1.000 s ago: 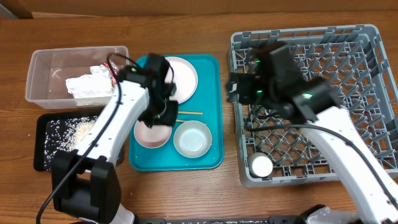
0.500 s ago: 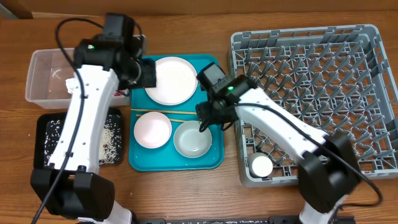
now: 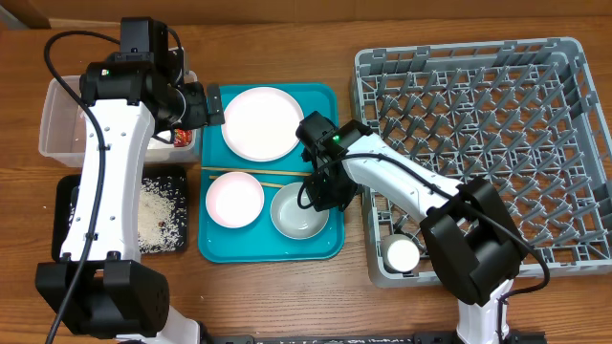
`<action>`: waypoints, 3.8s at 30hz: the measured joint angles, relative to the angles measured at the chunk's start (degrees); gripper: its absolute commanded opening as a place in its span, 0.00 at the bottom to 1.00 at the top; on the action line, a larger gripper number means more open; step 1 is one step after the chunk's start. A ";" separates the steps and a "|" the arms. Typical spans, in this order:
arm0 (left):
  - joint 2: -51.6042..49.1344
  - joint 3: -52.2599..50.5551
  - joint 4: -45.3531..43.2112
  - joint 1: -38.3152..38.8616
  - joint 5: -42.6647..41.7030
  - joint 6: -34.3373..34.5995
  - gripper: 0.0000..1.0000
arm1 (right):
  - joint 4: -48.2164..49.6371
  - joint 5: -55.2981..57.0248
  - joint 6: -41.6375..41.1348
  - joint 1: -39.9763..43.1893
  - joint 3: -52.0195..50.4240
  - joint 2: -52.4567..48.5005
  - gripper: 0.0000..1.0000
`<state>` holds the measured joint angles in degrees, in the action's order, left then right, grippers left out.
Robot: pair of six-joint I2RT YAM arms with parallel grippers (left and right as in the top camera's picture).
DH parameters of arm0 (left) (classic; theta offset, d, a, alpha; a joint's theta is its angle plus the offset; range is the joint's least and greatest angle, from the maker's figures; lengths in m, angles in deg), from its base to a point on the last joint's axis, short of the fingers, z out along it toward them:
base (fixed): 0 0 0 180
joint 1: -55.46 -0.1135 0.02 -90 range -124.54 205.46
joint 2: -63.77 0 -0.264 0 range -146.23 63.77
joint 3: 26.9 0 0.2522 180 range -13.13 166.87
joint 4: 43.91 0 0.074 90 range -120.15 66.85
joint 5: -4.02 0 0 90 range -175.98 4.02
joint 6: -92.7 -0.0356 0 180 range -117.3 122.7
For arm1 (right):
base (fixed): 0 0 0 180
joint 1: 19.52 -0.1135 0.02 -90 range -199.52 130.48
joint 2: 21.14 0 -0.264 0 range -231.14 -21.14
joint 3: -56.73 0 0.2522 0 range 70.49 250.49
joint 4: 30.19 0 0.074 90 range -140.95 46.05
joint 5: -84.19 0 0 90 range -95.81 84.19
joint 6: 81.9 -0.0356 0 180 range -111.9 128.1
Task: Sort waste into correct bins and load items into the dishwasher
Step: 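Grasp the white bowl on the teal tray with the right gripper, then place the white bowl in the rack's back left area, then reach the right gripper to the emptied bowl on the teal tray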
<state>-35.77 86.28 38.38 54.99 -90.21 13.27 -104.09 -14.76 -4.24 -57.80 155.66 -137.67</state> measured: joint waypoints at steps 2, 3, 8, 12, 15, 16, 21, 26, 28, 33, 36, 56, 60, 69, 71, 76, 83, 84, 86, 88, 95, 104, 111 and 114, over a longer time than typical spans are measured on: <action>0.00 0.00 0.00 0.00 0.00 0.00 1.00 | -1.42 -0.02 0.07 0.00 0.46 0.00 0.04; 0.00 0.00 -0.02 0.00 0.00 0.00 1.00 | -2.34 0.02 0.11 0.02 0.94 0.00 0.04; 0.00 0.00 0.00 0.00 0.00 0.00 1.00 | -10.29 3.04 -0.11 0.72 9.92 2.08 0.04; 0.00 0.00 -0.02 0.00 0.02 -0.02 1.00 | -13.25 12.59 -3.72 3.96 22.01 7.72 0.04; 0.00 0.00 -0.02 0.00 0.00 0.00 1.00 | -11.41 23.82 -6.82 8.44 28.13 12.79 0.04; 0.00 0.00 -0.02 0.00 0.00 0.00 1.00 | -10.01 27.85 -7.41 9.75 28.81 14.03 0.04; 0.00 0.00 -0.02 0.00 0.02 0.00 1.00 | -4.24 47.39 -8.94 14.29 28.33 14.53 0.04; 0.00 0.00 0.00 0.00 0.00 0.00 1.00 | -0.44 60.04 -9.07 14.67 24.94 9.38 0.04; 0.00 0.00 -0.02 0.00 0.02 0.00 1.00 | 0.92 62.07 -9.07 14.67 24.52 7.45 0.04; 0.00 0.00 -0.02 0.00 0.00 -0.02 1.00 | 3.78 69.83 -9.07 14.60 24.46 1.70 0.04; 0.00 0.00 -0.02 0.00 0.02 0.00 1.00 | 3.63 73.02 -9.07 14.53 24.46 -0.98 0.04; 0.00 0.00 -0.02 0.00 0.00 0.00 1.00 | -0.39 76.28 -18.99 12.04 15.74 -4.20 0.04; 0.00 0.00 -0.02 0.00 0.00 0.00 1.00 | 0.52 76.19 -19.15 12.00 15.67 -4.20 0.04; 0.00 0.00 -0.02 0.00 0.00 0.00 1.00 | 0.48 75.87 -19.17 10.27 15.63 -4.20 0.04; 0.00 0.00 -0.02 0.00 0.00 -0.02 1.00 | 0.24 75.93 -19.15 9.35 15.61 -4.20 0.04; 0.00 0.00 -0.02 0.00 0.02 0.00 1.00 | -0.94 75.12 -19.08 8.46 15.41 -4.20 0.24; 0.00 0.00 0.00 0.00 0.00 0.00 1.00 | -4.96 70.66 -18.93 5.66 14.84 -4.20 0.36; 0.00 0.00 -0.04 0.00 0.00 -0.02 1.00 | -5.68 70.34 -18.91 5.20 14.84 -4.20 0.37; 0.00 0.00 -0.02 0.00 0.00 0.00 1.00 | -7.21 68.57 -18.93 3.37 14.84 -4.20 0.47; 0.00 0.00 -0.04 0.00 0.00 -0.02 1.00 | -8.94 66.18 -18.78 1.57 15.10 -4.20 0.55; 0.00 0.00 -0.04 0.00 0.02 0.00 1.00 | -15.76 51.67 -18.93 -0.63 24.09 -4.20 0.73; 0.00 0.00 -0.02 0.00 0.02 0.00 1.00 | -4.44 19.04 -19.15 1.57 30.56 -4.17 0.69; 0.00 0.00 -0.02 0.00 0.02 0.00 1.00 | -2.82 3.63 -19.17 0.48 26.38 -4.17 0.67; 0.00 0.00 -0.02 0.00 0.02 0.00 1.00 | -2.14 0.31 -19.19 -1.42 24.79 -4.17 0.67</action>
<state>-35.77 86.28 38.36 54.99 -90.19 13.27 -106.23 -14.45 -23.43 -59.22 180.44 -141.84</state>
